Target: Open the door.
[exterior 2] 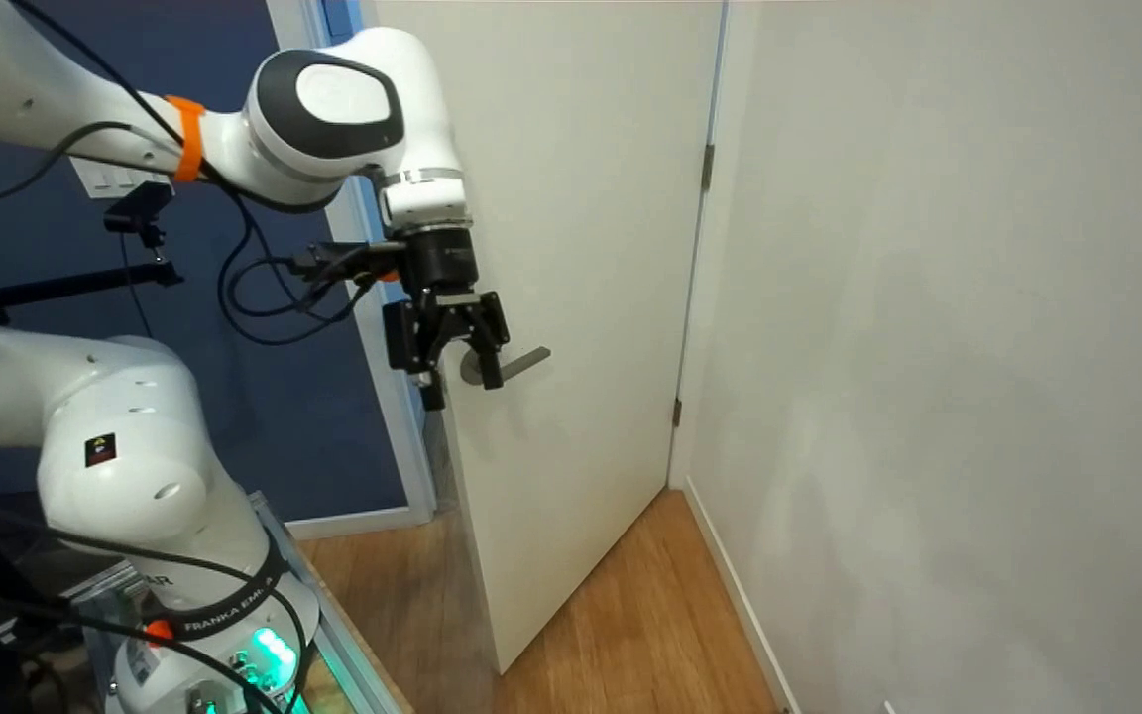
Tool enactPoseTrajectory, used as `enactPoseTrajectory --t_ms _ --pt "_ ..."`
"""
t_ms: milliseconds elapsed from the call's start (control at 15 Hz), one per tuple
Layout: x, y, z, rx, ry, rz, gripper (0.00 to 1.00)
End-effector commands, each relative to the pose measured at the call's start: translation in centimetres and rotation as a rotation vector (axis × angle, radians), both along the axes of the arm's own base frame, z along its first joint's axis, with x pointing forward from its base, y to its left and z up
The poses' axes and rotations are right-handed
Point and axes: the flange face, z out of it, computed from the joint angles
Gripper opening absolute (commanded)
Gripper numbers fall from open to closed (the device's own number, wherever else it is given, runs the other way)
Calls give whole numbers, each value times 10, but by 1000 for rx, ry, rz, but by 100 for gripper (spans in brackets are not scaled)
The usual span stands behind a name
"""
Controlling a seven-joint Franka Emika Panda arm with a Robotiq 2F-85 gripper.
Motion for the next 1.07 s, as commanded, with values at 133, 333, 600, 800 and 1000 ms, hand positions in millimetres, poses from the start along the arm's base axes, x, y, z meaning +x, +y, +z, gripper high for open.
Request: enactPoseTrajectory --t_ms 133,333,600,800,1000 --pt "-41 56 16 193 -54 166 100" --pt "-43 81 26 278 -66 228 100" --pt "-45 107 21 398 -40 241 100" --pt "-43 127 16 504 -14 254 100" --pt "-40 151 12 625 7 291 100"
